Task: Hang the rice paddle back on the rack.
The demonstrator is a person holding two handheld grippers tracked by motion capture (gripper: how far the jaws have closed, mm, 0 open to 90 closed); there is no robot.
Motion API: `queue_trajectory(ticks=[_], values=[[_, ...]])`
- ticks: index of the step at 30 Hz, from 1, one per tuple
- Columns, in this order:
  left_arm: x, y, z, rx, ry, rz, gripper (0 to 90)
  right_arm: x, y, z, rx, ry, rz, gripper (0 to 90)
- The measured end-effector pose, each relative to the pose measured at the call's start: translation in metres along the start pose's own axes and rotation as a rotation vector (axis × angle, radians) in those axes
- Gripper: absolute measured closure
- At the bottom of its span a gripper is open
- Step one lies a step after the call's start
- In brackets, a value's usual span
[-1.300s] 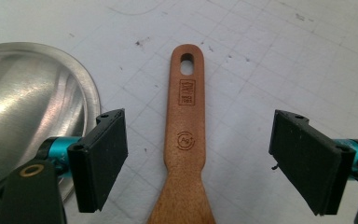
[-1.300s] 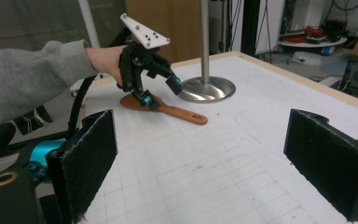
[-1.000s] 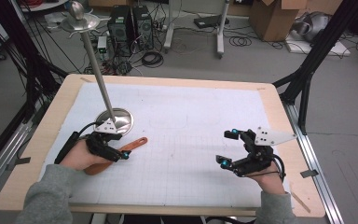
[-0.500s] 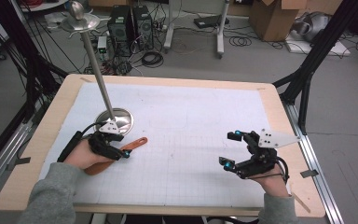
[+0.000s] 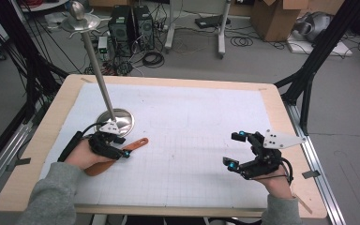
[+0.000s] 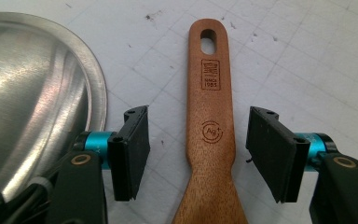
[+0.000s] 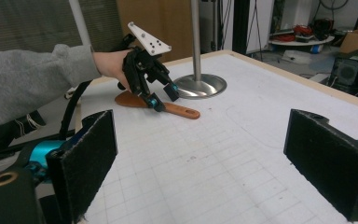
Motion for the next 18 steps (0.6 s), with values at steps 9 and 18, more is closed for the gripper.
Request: queue_trajectory(ticks=[9, 18], values=[[-0.0002, 0.0013, 0.0001, 0.0, 0.0, 0.0, 44.3, 0.0005, -0.0002, -0.0002, -0.003, -0.001, 0.0, 8.4], [-0.0001, 0.0015, 0.0017, 0.003, -0.006, 0.005, 54.9, 0.0002, 0.0002, 0.0021, -0.025, 0.024, -0.009, 8.4]])
Point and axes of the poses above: each handheld gripper's, and its own axes: z roughly backward along the jaws, x roughly out of its underside, y roughly to its right, the point moved 3 cm from there along -z, roughly forward along the jaws, and after that the axes turned 2 degrees about -x, right-handed, at the moved point
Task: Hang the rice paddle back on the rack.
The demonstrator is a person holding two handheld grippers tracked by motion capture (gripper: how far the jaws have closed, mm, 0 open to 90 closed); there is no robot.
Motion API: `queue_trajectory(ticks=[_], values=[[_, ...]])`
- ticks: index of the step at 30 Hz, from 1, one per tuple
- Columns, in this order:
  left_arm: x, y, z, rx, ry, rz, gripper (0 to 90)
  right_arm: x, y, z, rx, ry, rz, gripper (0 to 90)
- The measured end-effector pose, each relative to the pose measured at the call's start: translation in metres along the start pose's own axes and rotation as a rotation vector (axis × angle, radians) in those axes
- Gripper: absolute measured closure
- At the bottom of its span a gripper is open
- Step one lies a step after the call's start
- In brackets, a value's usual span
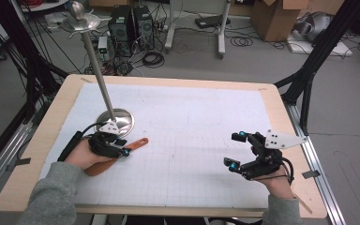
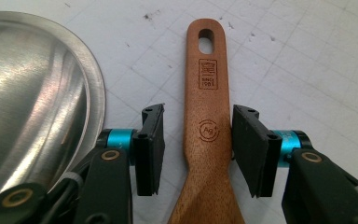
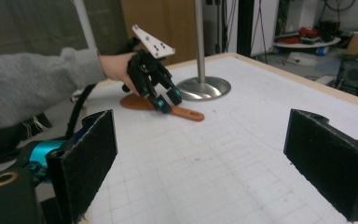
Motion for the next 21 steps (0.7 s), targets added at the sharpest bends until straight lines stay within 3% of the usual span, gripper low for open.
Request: queue_trajectory(ticks=[10, 21], values=[[0.0003, 0.0007, 0.0007, -0.005, -0.002, -0.007, 64.4, -0.0012, -0.0017, 0.0006, -0.009, 0.002, 0.002, 8.4], [-0.0001, 0.0011, 0.0008, -0.011, -0.004, -0.011, 64.9, -0.0011, -0.0013, 0.0008, -0.004, 0.001, -0.001, 8.4]])
Point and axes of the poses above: each handheld gripper's, and its own axes: z roughly backward along the jaws, x roughly out of its underside, y roughly to its right, the point moved 3 cm from there along -z, roughly forward along the jaws, and after that the axes turned 2 degrees about -x, right-handed, at the moved point
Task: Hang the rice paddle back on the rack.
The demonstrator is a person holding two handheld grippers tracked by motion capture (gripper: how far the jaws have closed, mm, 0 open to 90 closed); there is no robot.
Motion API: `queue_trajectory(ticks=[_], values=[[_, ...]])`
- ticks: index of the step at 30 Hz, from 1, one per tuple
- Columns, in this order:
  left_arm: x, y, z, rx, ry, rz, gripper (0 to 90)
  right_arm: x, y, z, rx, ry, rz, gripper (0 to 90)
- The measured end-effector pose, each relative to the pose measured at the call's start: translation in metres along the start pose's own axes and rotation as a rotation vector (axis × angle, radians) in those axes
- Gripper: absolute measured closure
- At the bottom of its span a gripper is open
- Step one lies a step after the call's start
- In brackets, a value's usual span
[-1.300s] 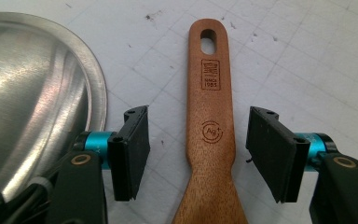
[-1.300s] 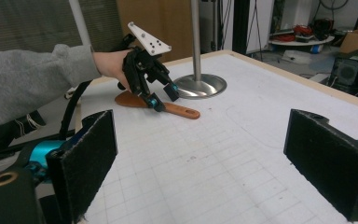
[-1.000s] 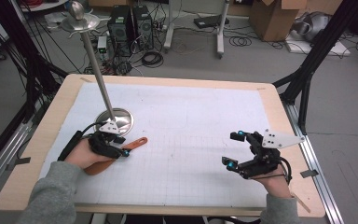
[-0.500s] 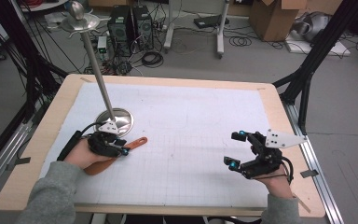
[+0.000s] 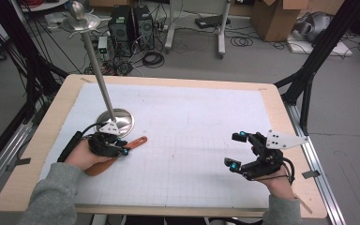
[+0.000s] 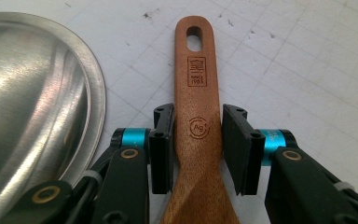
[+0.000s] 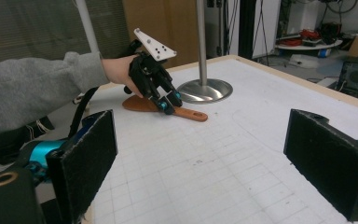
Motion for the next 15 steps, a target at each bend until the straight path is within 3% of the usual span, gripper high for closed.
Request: queue_trajectory(ticks=[5, 15], values=[[0.0, -0.001, 0.004, -0.012, 0.001, 0.005, 65.0, 0.0, 0.0, -0.001, -0.003, -0.005, 0.001, 8.4], [-0.001, -0.004, 0.042, -0.036, 0.121, 0.06, 65.0, 0.0, 0.0, -0.003, -0.004, -0.004, 0.006, 8.4]])
Point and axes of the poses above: each handheld gripper's, and its own axes: z roughly backward along the jaws, x roughly out of its underside, y roughly to its right, the point moved 3 cm from there along -z, roughly forward along the jaws, and after that the axes turned 2 degrees about -x, right-handed, at the moved point
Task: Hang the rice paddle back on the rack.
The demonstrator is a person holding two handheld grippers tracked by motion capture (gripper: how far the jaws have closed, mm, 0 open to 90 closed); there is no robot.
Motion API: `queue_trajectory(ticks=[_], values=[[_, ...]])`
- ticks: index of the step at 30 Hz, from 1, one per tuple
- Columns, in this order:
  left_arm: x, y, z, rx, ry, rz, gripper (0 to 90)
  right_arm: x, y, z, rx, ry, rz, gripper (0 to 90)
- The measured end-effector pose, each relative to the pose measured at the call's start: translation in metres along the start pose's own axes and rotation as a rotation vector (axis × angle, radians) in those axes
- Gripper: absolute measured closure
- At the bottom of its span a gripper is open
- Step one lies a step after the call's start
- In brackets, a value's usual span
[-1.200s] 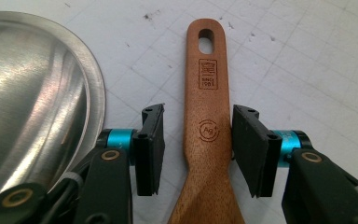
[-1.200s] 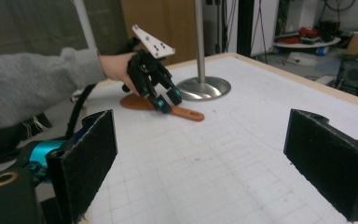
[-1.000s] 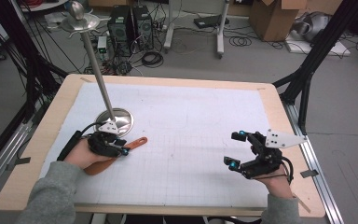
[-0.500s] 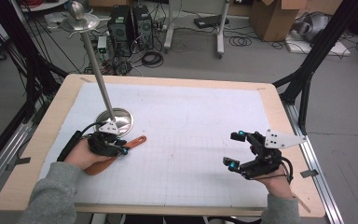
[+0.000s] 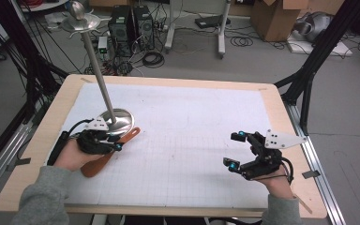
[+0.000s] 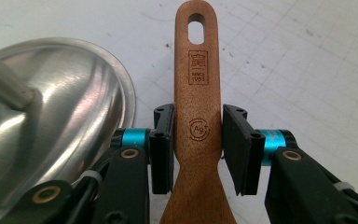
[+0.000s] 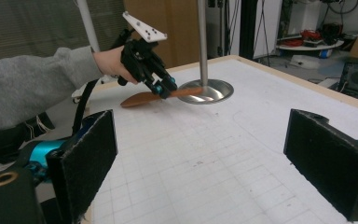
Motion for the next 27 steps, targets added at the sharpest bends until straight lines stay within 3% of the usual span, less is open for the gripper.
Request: queue_trajectory(ticks=[4, 14, 22, 27], values=[[0.002, 0.0, 0.012, -0.02, 0.009, 0.001, 65.0, -0.001, 0.0, -0.004, -0.002, -0.003, 0.004, 8.4], [-0.002, 0.004, 0.045, -0.051, 0.088, 0.006, 65.0, -0.003, 0.001, -0.01, -0.019, -0.003, 0.009, 8.4], [-0.002, 0.009, 0.062, -0.044, 0.142, 0.019, 65.0, -0.003, 0.003, -0.016, -0.023, -0.006, 0.008, 8.4], [-0.001, 0.007, 0.072, -0.069, 0.159, 0.035, 65.0, -0.004, 0.004, -0.018, -0.033, -0.007, 0.005, 8.4]])
Point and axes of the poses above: each handheld gripper's, and its own axes: z roughly backward along the jaws, x roughly out of its underside, y roughly to its right, the point moved 3 cm from there along -z, roughly forward along the jaws, and after that the axes turned 2 degrees about -x, right-handed, at the moved point
